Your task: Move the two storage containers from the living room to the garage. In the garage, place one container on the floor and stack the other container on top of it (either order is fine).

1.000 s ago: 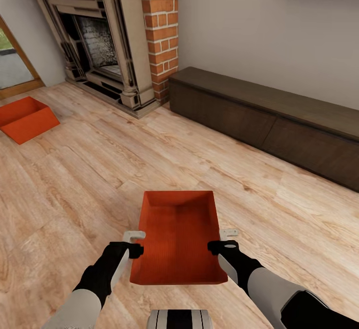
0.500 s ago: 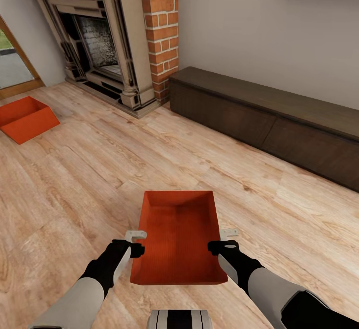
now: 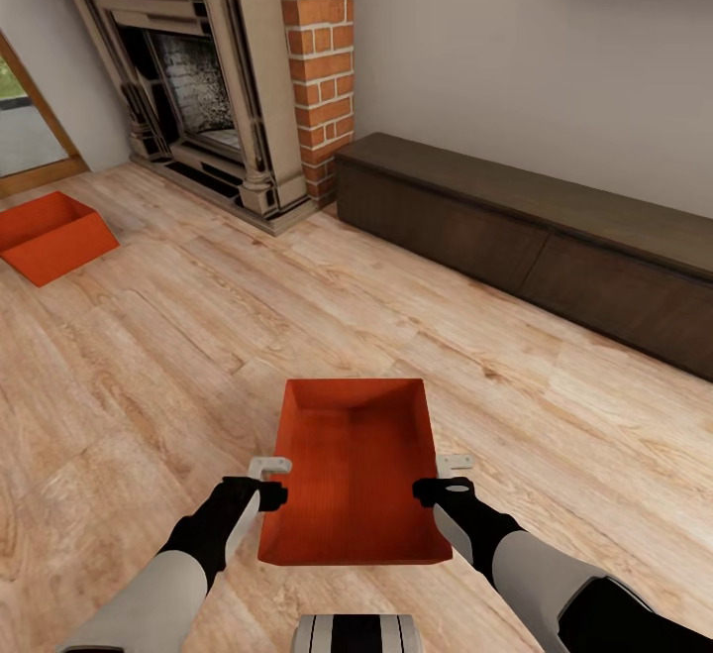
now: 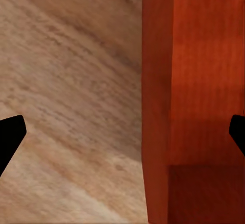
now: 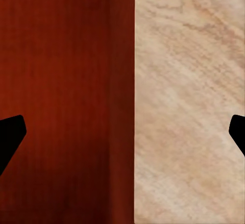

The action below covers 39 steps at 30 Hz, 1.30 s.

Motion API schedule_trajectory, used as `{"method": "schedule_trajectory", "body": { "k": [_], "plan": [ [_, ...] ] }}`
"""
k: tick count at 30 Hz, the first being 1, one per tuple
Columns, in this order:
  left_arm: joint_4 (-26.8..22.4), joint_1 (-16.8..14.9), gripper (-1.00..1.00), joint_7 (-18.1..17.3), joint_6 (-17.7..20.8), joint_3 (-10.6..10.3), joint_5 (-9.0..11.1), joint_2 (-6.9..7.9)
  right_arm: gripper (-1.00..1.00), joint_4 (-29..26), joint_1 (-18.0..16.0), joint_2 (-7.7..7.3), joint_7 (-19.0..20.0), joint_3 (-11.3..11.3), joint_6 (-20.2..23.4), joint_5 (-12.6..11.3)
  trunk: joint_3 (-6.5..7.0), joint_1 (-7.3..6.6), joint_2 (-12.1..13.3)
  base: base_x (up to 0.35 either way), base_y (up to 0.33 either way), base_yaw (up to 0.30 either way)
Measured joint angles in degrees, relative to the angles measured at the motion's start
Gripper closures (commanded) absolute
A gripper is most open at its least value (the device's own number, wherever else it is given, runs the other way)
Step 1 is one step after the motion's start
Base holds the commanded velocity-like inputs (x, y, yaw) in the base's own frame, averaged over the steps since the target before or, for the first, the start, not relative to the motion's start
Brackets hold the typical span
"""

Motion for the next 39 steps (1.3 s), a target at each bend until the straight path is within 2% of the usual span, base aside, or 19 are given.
{"method": "schedule_trajectory", "body": {
  "k": [21, 22, 23, 26, 29, 39],
  "plan": [
    [0.12, 0.0, -1.0, -0.45, -0.31, 0.09, 0.2, -0.74, -1.0, 0.09, 0.0, -0.01, -0.04, 0.01, 0.05, 0.15, 0.0, 0.0, 0.0, 0.0, 0.0, 0.0],
    [0.12, 0.0, -1.0, -0.45, -0.29, 0.08, 0.22, -0.74, 1.0, 0.09, 0.0, -0.01, -0.04, 0.01, 0.05, 0.15, 0.0, 0.0, 0.0, 0.0, 0.0, 0.0],
    [0.12, 0.0, 1.0, -0.45, -0.29, 0.07, 0.23, -0.74, 1.0, 0.09, 0.0, -0.01, -0.03, 0.01, 0.05, 0.13, 0.0, 0.0, 0.0, 0.0, 0.0, 0.0],
    [0.24, 0.0, 1.0, -0.4, -0.23, 0.03, 0.31, -0.71, 1.0, 0.09, 0.0, -0.01, -0.03, 0.02, 0.02, 0.12, 0.0, 0.0, 0.0, 0.0, 0.0, 0.0],
    [0.36, 0.0, 1.0, -0.67, -0.45, -0.04, 2.12, -0.81, 1.0, -0.02, 0.0, 0.04, 0.24, 0.23, -0.05, -0.23, 0.0, 0.0, 0.0, 0.0, 0.0, 0.0],
    [-0.49, 0.01, 1.0, -0.64, -0.52, -0.12, 1.49, -1.16, 1.0, -0.08, -0.01, -0.05, 0.27, 0.31, -0.05, -0.23, 0.0, 0.0, 0.0, 0.0, 0.0, 0.0]
  ]
}}
